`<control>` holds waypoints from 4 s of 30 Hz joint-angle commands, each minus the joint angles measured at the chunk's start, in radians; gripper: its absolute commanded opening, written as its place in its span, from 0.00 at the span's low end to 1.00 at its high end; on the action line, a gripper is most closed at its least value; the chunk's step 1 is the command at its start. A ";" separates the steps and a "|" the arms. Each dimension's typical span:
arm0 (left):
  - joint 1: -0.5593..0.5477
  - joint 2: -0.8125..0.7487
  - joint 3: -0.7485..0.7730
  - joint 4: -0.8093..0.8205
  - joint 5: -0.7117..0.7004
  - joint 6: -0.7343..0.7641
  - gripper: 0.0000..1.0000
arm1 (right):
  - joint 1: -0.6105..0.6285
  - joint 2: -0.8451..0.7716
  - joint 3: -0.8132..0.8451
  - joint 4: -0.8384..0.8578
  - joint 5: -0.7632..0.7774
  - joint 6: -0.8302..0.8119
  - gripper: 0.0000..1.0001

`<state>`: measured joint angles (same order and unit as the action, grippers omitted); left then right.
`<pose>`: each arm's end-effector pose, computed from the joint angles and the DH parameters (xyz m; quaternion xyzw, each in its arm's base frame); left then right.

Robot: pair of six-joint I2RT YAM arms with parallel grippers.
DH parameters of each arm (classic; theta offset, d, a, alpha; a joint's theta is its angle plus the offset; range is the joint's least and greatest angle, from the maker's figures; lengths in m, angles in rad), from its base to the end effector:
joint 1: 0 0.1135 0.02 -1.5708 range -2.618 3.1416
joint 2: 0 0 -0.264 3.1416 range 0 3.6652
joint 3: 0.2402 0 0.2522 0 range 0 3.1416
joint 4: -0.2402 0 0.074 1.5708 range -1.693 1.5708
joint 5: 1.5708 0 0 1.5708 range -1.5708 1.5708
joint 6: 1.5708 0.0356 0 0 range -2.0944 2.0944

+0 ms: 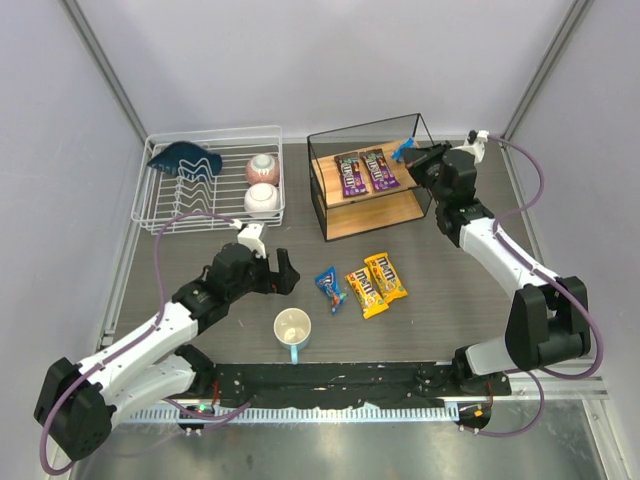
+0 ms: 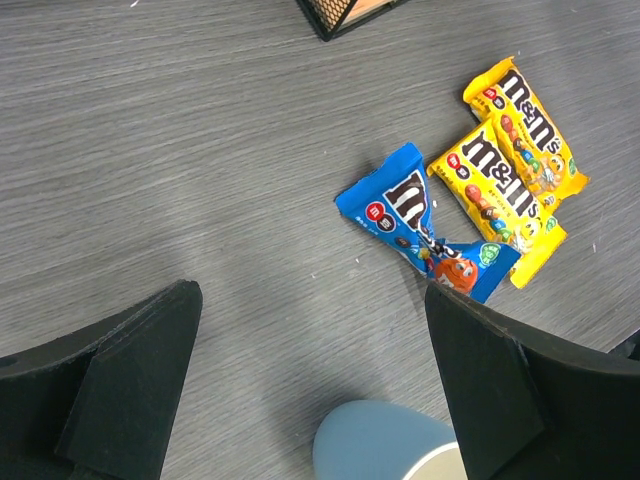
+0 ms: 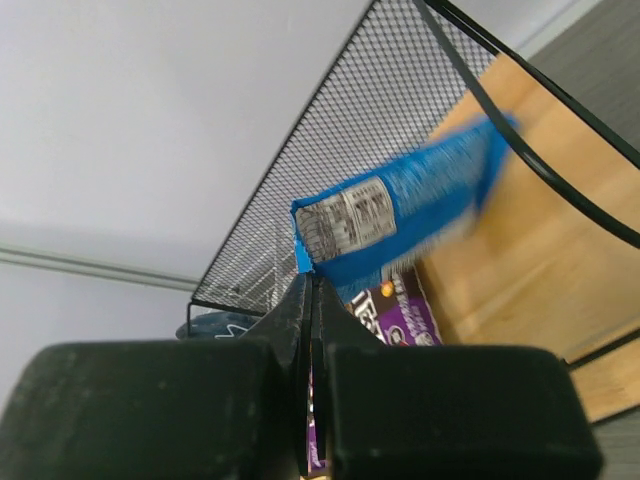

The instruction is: Place and organize the candy bags onto the shelf

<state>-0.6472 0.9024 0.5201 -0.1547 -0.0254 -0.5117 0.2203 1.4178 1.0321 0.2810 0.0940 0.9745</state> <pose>0.1603 -0.1200 0.2289 0.0526 0.8677 -0.2613 0.4195 0.3307 0.0706 0.3264 0.3026 0.6786 0.3471 0.5723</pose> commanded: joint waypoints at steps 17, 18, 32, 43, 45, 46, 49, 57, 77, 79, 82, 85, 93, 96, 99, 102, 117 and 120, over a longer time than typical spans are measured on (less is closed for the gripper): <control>-0.006 0.003 0.024 0.015 -0.001 0.016 0.99 | -0.025 -0.097 -0.115 0.043 0.046 0.033 0.01; -0.005 0.006 0.024 0.015 -0.001 0.015 1.00 | -0.030 -0.099 -0.122 0.043 0.049 0.041 0.01; -0.006 0.004 0.026 0.012 0.001 0.015 1.00 | -0.096 -0.114 -0.224 0.050 -0.004 0.073 0.01; -0.006 0.003 0.026 0.010 0.004 0.012 1.00 | -0.096 -0.152 -0.317 0.083 0.003 0.141 0.01; -0.006 0.003 0.027 0.009 0.004 0.012 1.00 | -0.095 -0.163 -0.329 0.090 0.010 0.157 0.01; -0.006 0.000 0.027 0.009 0.004 0.012 1.00 | -0.095 -0.168 -0.334 0.092 0.016 0.161 0.01; -0.006 0.001 0.026 0.009 0.005 0.012 1.00 | -0.084 -0.197 -0.343 0.086 0.051 0.168 0.01; -0.008 -0.002 0.024 0.009 0.008 0.010 1.00 | -0.049 -0.270 -0.374 0.063 0.118 0.194 0.01; -0.011 -0.007 0.021 0.010 0.007 0.009 1.00 | -0.036 -0.408 -0.434 -0.029 0.082 0.182 0.01; -0.011 -0.005 0.020 0.012 0.007 0.009 1.00 | -0.035 -0.419 -0.438 -0.031 0.079 0.181 0.01; -0.012 -0.002 0.023 0.012 0.008 0.010 1.00 | -0.033 -0.433 -0.435 -0.045 0.078 0.171 0.01; -0.012 0.003 0.023 0.011 0.008 0.010 1.00 | -0.033 -0.450 -0.434 -0.057 0.079 0.168 0.01; -0.014 0.004 0.024 0.010 0.008 0.009 1.00 | -0.030 -0.482 -0.429 -0.089 0.082 0.158 0.01; -0.014 0.003 0.024 0.010 0.008 0.009 1.00 | -0.029 -0.487 -0.428 -0.091 0.075 0.153 0.01; -0.014 0.003 0.024 0.009 0.007 0.010 1.00 | -0.027 -0.482 -0.426 -0.091 0.067 0.148 0.01; -0.014 0.006 0.024 0.010 0.007 0.010 1.00 | -0.024 -0.476 -0.425 -0.089 0.062 0.147 0.01; -0.015 0.007 0.023 0.012 0.007 0.010 1.00 | -0.002 -0.494 -0.425 -0.103 0.072 0.142 0.01; -0.016 0.007 0.023 0.014 0.007 0.010 1.00 | -0.001 -0.500 -0.426 -0.106 0.079 0.142 0.01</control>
<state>-0.6575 0.9096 0.5201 -0.1547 -0.0246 -0.5121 0.2108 0.9485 0.5922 0.1555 0.1577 1.1286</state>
